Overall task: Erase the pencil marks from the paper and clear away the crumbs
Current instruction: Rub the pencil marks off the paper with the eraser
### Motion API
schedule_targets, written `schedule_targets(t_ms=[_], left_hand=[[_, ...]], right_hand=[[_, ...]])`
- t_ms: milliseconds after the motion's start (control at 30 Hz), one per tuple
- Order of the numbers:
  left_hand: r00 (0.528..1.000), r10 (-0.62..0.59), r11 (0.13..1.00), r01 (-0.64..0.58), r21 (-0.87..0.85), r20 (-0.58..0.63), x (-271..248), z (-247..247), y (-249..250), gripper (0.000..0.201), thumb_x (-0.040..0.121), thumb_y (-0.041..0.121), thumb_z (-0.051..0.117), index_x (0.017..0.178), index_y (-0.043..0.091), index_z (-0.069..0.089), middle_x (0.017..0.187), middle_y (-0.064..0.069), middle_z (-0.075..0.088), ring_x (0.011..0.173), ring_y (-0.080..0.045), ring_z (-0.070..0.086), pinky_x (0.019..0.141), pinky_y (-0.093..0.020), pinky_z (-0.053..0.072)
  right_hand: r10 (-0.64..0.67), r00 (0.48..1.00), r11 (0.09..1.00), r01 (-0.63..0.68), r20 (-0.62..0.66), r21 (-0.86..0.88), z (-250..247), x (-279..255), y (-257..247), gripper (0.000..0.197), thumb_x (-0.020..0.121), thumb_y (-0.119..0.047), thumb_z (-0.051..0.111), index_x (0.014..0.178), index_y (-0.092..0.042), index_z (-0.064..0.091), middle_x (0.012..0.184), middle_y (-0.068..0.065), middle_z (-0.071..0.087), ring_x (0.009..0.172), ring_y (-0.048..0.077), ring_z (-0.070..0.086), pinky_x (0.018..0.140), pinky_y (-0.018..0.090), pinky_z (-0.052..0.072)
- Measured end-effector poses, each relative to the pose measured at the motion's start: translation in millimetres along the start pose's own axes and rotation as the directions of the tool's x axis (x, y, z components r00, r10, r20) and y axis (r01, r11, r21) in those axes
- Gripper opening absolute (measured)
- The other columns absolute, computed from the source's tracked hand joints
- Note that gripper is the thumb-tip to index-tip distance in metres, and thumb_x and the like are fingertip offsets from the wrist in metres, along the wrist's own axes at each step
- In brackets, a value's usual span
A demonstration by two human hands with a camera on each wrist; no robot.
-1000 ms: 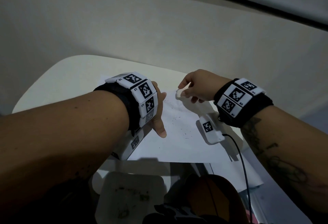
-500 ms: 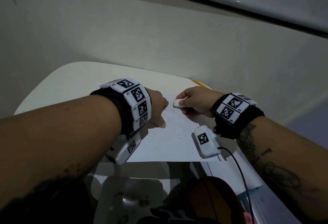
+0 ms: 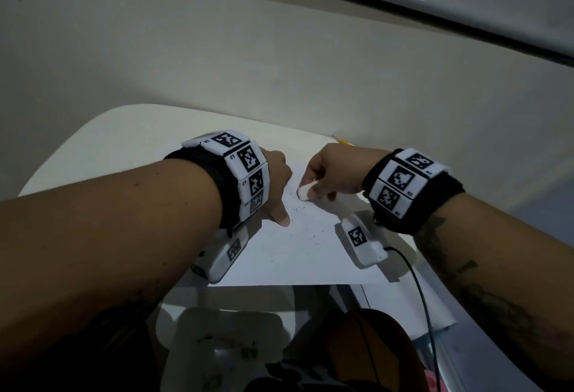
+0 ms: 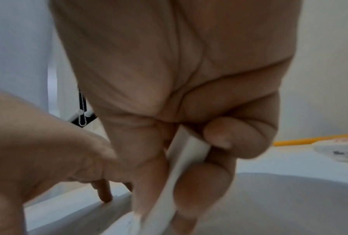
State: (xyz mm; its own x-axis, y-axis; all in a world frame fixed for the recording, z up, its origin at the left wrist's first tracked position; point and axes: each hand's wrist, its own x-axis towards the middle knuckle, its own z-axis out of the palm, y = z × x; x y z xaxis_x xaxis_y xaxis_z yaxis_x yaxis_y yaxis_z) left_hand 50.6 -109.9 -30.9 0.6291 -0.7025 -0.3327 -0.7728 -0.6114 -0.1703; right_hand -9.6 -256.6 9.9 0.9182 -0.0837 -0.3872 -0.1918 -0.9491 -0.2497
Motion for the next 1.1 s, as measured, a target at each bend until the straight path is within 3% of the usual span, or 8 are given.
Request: schedule_targets(t_ms=[100, 233, 300, 567, 700, 800, 1033, 1100], left_hand=[[1.0, -0.001, 1.0, 0.001, -0.003, 0.0, 1.8, -0.3, -0.9, 0.082, 0.067, 0.077, 0.064, 0.122, 0.017, 0.057, 0.126, -0.002, 0.048, 0.104, -0.026, 0.059, 0.082, -0.036, 0.047], [1.0, 0.01, 1.0, -0.01, 0.007, -0.02, 2.0, 1.4, -1.8, 0.081, 0.067, 0.079, 0.062, 0.12, 0.018, 0.057, 0.124, -0.002, 0.048, 0.101, -0.026, 0.059, 0.081, -0.036, 0.047], [0.999, 0.016, 1.0, -0.016, 0.004, -0.029, 1.5, 2.7, -2.3, 0.081, 0.066, 0.079, 0.062, 0.12, 0.019, 0.057, 0.123, -0.001, 0.049, 0.098, -0.024, 0.058, 0.077, -0.034, 0.044], [1.0, 0.004, 1.0, -0.004, 0.006, -0.012, 3.4, 2.4, -0.5, 0.078, 0.068, 0.077, 0.064, 0.117, 0.017, 0.057, 0.123, -0.002, 0.048, 0.101, -0.025, 0.057, 0.074, -0.034, 0.037], [1.0, 0.006, 1.0, -0.006, 0.0, -0.017, 2.2, 2.4, -1.8, 0.08, 0.067, 0.08, 0.062, 0.12, 0.02, 0.055, 0.123, 0.0, 0.047, 0.093, -0.023, 0.051, 0.071, -0.035, 0.035], [1.0, 0.001, 1.0, -0.001, -0.004, -0.016, 0.4, 1.7, -1.6, 0.082, 0.068, 0.08, 0.062, 0.124, 0.02, 0.053, 0.126, 0.0, 0.046, 0.095, -0.023, 0.05, 0.072, -0.035, 0.034], [1.0, -0.013, 1.0, 0.013, 0.008, 0.005, 0.0, -0.2, 0.4, 0.078, 0.069, 0.077, 0.064, 0.12, 0.019, 0.054, 0.127, 0.0, 0.046, 0.104, -0.027, 0.054, 0.074, -0.035, 0.036], [1.0, -0.015, 1.0, 0.015, 0.009, 0.003, 0.0, -0.4, 0.1, 0.078, 0.069, 0.078, 0.064, 0.121, 0.019, 0.054, 0.127, 0.0, 0.046, 0.103, -0.026, 0.054, 0.073, -0.035, 0.035]], right_hand=[[-0.004, 0.992, 1.0, 0.006, 0.123, -0.02, -4.6, -1.5, 1.5, 0.017, 0.074, -0.042, 0.082, 0.088, -0.035, 0.077, 0.083, -0.01, 0.076, 0.068, 0.005, 0.065, 0.069, 0.024, 0.05], [0.045, 0.988, 0.991, -0.025, -0.145, 0.134, -5.5, 18.5, -1.1, 0.02, 0.076, -0.041, 0.082, 0.087, -0.03, 0.071, 0.075, -0.003, 0.075, 0.063, 0.012, 0.062, 0.065, 0.027, 0.051], [0.036, 0.985, 0.987, -0.008, -0.169, 0.163, -2.0, 22.7, -3.6, 0.016, 0.078, -0.037, 0.081, 0.086, -0.027, 0.071, 0.072, -0.002, 0.074, 0.06, 0.012, 0.061, 0.064, 0.027, 0.053], [-0.02, 0.986, 1.0, 0.021, 0.167, -0.007, -6.1, -3.1, 0.4, 0.015, 0.077, -0.031, 0.082, 0.091, -0.031, 0.077, 0.072, -0.012, 0.073, 0.062, 0.004, 0.063, 0.063, 0.022, 0.049], [0.036, 0.994, 0.992, -0.023, -0.101, 0.125, -6.2, 15.5, 2.0, 0.015, 0.08, -0.035, 0.079, 0.093, -0.029, 0.074, 0.079, -0.003, 0.075, 0.063, 0.008, 0.063, 0.062, 0.024, 0.05], [0.033, 0.987, 0.986, -0.006, -0.156, 0.167, -1.3, 23.0, 0.0, 0.013, 0.082, -0.033, 0.079, 0.091, -0.027, 0.073, 0.08, 0.0, 0.076, 0.059, 0.006, 0.062, 0.058, 0.022, 0.05], [-0.011, 0.992, 1.0, 0.015, 0.127, -0.027, -5.4, 0.0, 3.7, 0.013, 0.077, -0.033, 0.082, 0.089, -0.036, 0.077, 0.079, -0.01, 0.075, 0.061, 0.003, 0.063, 0.065, 0.023, 0.049], [-0.004, 0.99, 0.999, 0.009, 0.143, -0.035, -7.5, 0.9, 2.3, 0.015, 0.077, -0.033, 0.082, 0.09, -0.036, 0.077, 0.082, -0.009, 0.076, 0.063, 0.003, 0.064, 0.065, 0.022, 0.05]])
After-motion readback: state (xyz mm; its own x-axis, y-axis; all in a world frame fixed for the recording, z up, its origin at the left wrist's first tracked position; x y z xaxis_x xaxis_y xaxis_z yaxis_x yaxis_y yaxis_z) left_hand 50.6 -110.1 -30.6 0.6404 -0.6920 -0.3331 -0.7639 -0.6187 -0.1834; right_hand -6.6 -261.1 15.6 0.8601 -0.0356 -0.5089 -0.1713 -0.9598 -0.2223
